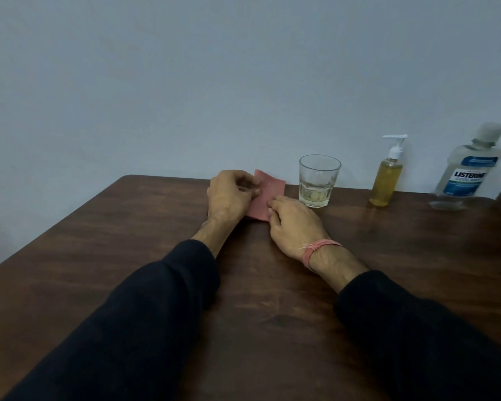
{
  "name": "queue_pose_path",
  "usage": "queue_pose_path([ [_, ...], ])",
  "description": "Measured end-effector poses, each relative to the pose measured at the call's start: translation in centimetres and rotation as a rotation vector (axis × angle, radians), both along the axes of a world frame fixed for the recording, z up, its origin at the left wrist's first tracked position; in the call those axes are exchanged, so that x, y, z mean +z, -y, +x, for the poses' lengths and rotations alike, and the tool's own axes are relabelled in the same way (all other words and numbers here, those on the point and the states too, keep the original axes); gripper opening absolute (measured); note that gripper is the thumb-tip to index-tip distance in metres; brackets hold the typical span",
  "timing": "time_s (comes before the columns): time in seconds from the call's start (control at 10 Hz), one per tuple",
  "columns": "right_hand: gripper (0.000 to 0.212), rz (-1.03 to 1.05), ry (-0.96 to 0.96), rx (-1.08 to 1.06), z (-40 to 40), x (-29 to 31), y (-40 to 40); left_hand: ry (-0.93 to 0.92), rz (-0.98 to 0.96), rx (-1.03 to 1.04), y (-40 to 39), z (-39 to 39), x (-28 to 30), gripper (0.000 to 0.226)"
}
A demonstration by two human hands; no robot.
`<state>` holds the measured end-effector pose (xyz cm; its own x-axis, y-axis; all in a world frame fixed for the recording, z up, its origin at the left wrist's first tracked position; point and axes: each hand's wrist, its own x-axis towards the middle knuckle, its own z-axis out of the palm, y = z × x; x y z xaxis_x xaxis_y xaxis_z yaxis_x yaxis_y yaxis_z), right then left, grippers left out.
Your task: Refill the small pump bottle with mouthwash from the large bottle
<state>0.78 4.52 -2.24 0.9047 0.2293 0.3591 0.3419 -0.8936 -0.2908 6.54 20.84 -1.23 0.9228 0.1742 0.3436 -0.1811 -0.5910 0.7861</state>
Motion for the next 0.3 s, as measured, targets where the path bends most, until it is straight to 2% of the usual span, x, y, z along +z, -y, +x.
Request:
queue_pose_path([
  [0.1, 0.044, -0.04, -0.085, 0.014, 0.0, 0.1, -0.3, -0.022, 0.142, 0.078, -0.1, -0.4, -0.2, 0.02],
  [0.2, 0.05, -0.019, -0.123, 0.023, -0.9, 0.3, 0.1, -0.014, 0.138, 0.094, -0.3, -1.8, 0.0, 0.023],
  [0.3, 0.052, 0.155, -0.166, -0.01, -4.0, 1.3, 1.6, 0.014, 0.126, 0.069, -0.4, -5.0, -0.1, 0.027],
])
